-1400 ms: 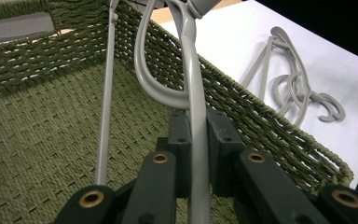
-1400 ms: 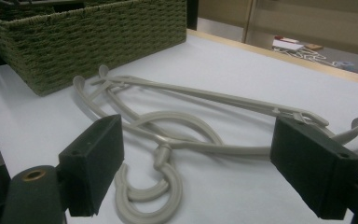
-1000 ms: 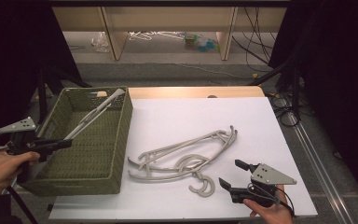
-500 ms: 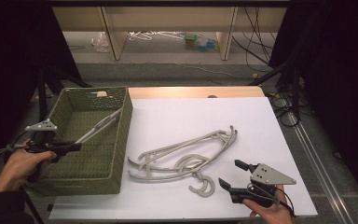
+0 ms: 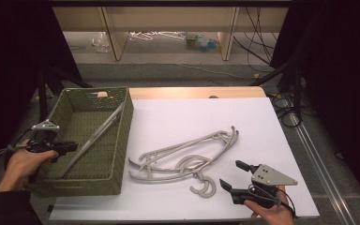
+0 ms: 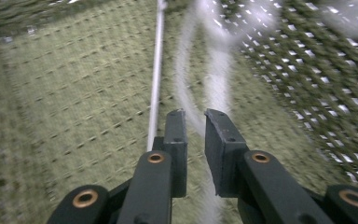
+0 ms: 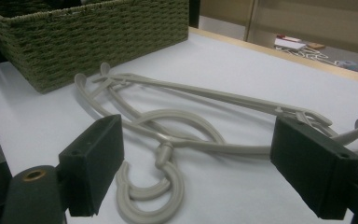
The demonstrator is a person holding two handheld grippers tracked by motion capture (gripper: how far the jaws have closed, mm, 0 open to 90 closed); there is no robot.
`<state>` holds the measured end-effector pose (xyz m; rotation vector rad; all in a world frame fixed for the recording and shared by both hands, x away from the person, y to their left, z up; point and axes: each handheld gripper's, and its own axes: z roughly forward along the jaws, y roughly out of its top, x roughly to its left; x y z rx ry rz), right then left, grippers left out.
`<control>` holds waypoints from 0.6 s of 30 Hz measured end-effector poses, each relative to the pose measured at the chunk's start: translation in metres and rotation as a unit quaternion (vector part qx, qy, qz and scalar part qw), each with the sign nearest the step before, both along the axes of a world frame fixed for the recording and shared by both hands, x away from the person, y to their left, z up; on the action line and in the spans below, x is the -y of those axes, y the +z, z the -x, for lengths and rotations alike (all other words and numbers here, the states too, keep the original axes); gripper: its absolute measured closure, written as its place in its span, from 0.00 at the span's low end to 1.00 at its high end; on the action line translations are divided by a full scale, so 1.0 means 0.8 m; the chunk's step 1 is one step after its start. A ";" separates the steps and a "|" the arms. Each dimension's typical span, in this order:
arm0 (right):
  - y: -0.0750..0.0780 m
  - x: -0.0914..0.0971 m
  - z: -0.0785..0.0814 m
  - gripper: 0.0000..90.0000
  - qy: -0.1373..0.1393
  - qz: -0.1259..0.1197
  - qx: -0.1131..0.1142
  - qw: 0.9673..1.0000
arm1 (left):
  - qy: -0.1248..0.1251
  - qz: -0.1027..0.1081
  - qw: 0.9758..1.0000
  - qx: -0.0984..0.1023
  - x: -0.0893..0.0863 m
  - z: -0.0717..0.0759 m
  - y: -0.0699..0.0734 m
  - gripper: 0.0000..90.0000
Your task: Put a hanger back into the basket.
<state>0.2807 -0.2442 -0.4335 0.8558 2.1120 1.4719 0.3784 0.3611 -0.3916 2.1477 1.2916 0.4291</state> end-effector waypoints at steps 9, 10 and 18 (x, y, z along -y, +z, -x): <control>0.001 0.000 0.001 0.20 -0.001 0.007 -0.013 1.000 | -0.019 -0.002 1.000 0.016 0.005 0.004 0.014 0.86; 0.001 0.000 0.001 0.20 -0.002 0.007 -0.013 1.000 | -0.023 -0.001 0.999 0.029 0.008 0.006 0.017 0.86; 0.002 0.001 0.002 0.20 -0.001 0.006 -0.014 1.000 | -0.053 -0.007 0.998 0.029 0.029 0.007 0.025 0.75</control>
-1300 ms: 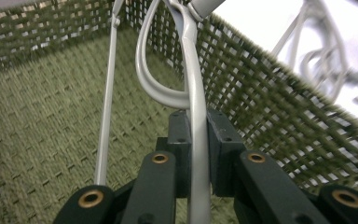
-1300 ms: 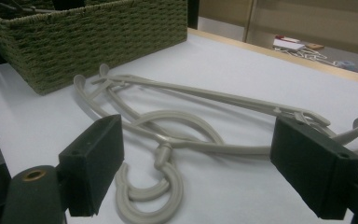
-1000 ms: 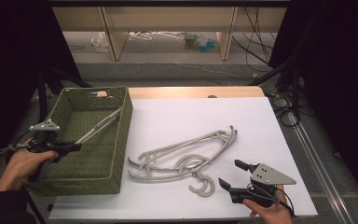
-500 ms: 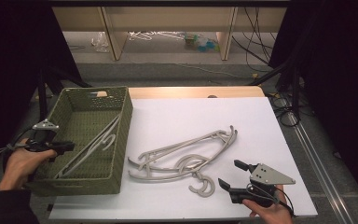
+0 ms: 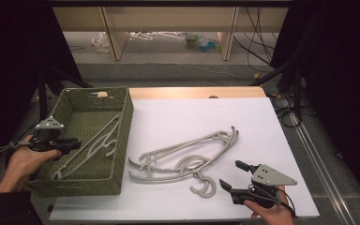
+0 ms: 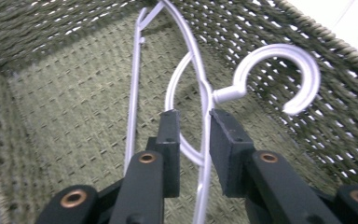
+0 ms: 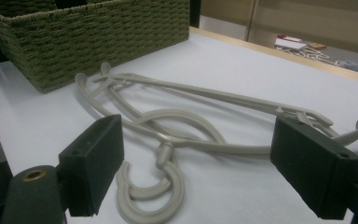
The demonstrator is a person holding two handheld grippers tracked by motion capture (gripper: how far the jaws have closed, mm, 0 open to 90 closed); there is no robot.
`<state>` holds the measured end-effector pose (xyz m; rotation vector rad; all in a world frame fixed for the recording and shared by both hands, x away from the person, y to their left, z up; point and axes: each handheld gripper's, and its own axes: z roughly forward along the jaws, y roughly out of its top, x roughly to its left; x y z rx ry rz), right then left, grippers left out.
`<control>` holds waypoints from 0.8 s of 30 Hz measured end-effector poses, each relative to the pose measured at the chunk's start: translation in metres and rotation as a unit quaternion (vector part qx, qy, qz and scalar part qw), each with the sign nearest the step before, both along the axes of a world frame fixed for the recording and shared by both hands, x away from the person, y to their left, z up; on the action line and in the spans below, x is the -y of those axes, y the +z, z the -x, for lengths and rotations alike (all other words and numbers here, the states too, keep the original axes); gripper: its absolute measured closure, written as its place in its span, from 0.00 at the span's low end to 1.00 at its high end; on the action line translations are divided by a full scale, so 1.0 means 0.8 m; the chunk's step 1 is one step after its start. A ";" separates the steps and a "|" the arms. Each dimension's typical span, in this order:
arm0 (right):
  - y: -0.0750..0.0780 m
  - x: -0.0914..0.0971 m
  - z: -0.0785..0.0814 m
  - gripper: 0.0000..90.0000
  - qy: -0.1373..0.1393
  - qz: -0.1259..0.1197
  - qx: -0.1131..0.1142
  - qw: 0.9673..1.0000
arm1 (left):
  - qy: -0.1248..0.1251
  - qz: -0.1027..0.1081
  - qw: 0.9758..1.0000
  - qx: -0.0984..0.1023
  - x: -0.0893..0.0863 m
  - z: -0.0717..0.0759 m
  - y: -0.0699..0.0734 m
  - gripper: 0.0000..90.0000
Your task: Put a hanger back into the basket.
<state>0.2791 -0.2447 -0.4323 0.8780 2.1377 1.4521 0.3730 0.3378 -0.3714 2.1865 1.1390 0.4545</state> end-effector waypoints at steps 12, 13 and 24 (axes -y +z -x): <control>0.000 0.000 0.000 0.20 0.000 -0.001 0.001 1.000 | -0.019 0.041 0.997 0.062 0.078 0.015 0.039 0.45; 0.000 0.000 0.000 0.20 -0.001 0.000 0.001 1.000 | -0.023 0.049 0.996 0.070 0.087 0.017 0.041 0.44; 0.001 0.001 -0.001 0.20 -0.001 -0.004 0.003 1.000 | -0.106 0.085 0.987 0.087 0.177 0.038 0.044 0.34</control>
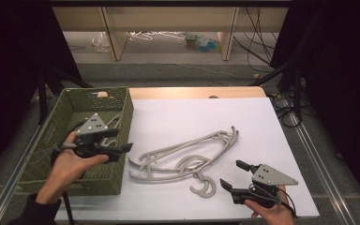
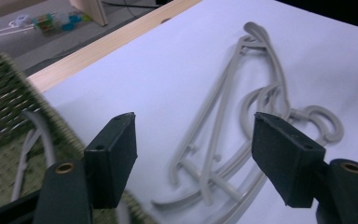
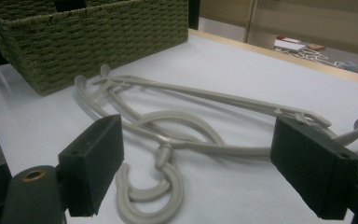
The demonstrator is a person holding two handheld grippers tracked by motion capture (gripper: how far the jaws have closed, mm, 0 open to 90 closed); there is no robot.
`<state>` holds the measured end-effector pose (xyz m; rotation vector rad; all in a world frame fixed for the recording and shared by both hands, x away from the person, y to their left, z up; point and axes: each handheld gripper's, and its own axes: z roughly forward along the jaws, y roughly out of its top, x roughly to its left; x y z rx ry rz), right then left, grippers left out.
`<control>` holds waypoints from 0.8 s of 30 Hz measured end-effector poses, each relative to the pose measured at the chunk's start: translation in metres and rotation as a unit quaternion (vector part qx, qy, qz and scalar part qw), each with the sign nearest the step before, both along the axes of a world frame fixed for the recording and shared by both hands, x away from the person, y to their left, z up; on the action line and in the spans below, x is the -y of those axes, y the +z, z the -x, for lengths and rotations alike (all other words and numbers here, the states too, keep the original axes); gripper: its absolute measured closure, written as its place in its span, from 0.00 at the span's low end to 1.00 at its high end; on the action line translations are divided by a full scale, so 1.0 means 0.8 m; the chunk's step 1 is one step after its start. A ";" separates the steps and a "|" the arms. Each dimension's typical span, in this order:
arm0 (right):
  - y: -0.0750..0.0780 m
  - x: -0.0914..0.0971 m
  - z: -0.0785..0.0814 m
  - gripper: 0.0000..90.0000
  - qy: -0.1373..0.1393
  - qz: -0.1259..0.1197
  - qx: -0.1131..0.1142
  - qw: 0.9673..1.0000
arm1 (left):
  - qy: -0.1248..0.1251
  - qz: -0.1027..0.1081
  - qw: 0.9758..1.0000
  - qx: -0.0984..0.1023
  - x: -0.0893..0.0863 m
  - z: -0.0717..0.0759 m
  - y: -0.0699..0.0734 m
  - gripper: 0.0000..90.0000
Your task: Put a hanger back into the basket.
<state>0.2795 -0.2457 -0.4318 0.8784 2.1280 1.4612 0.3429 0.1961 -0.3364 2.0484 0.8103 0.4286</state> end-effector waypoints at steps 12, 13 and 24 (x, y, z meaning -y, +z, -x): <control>-0.002 0.005 -0.003 0.20 0.000 -0.006 -0.007 1.000 | -0.045 0.000 0.999 0.020 0.064 0.012 -0.026 0.27; -0.002 0.005 -0.003 0.20 0.000 -0.006 -0.007 1.000 | -0.045 0.000 0.999 0.020 0.064 0.012 -0.026 0.26; -0.003 0.005 -0.005 0.20 -0.001 -0.015 0.010 1.000 | -0.066 -0.023 0.998 0.006 0.104 0.020 -0.075 0.23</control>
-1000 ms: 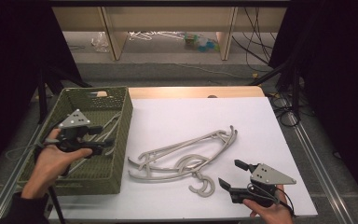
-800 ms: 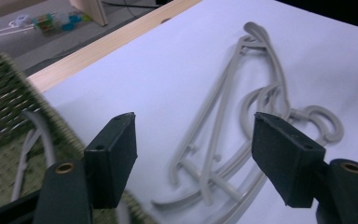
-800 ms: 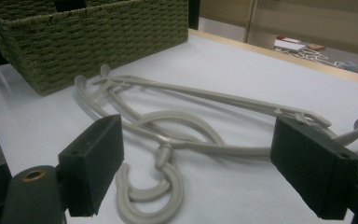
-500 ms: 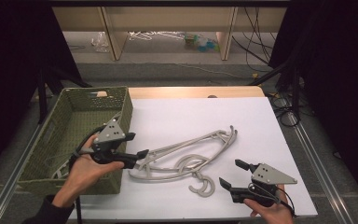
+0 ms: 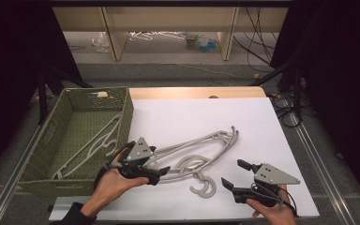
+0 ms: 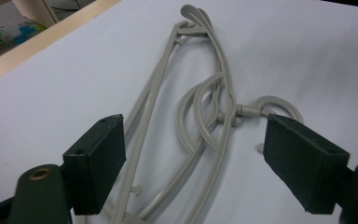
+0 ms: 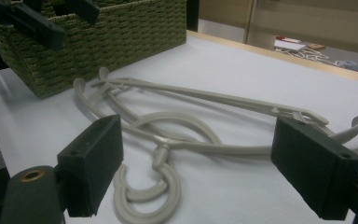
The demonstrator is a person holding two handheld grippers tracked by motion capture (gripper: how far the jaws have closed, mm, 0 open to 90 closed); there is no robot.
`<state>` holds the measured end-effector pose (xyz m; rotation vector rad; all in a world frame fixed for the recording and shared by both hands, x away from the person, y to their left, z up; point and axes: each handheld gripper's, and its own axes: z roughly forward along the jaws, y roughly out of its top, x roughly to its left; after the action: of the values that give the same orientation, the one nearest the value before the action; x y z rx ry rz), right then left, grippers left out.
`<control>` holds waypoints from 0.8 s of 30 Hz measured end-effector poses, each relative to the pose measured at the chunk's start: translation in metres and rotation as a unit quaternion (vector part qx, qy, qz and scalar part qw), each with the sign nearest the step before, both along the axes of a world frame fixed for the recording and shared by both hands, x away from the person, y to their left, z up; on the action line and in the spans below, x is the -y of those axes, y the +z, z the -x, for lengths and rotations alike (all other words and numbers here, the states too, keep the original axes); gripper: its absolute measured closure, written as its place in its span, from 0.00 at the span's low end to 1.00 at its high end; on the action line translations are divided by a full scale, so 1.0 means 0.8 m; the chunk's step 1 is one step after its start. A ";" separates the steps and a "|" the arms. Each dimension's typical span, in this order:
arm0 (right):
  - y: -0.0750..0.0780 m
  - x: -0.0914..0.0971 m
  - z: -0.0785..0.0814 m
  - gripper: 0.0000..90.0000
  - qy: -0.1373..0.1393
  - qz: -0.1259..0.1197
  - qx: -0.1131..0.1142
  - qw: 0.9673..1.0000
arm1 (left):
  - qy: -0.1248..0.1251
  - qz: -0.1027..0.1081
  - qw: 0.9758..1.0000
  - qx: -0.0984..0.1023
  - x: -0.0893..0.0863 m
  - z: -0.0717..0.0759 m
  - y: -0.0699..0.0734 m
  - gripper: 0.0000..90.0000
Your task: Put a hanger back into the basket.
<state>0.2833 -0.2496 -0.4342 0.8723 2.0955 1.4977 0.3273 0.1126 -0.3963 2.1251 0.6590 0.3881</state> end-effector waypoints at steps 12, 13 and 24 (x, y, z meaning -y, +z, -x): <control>0.000 0.000 0.000 0.20 -0.001 0.002 0.000 1.000 | -0.014 -0.020 0.999 -0.021 0.020 0.002 -0.033 0.22; 0.001 0.001 0.001 0.20 -0.001 0.008 -0.006 1.000 | -0.016 -0.022 0.999 -0.021 0.022 0.002 -0.035 0.22; -0.001 -0.002 -0.001 0.20 0.000 0.005 -0.004 1.000 | -0.051 -0.089 0.995 -0.012 0.048 0.004 -0.063 0.26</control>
<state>0.2842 -0.2479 -0.4351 0.8762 2.1073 1.4847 0.3237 0.0742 -0.4464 2.3249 0.5441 0.3774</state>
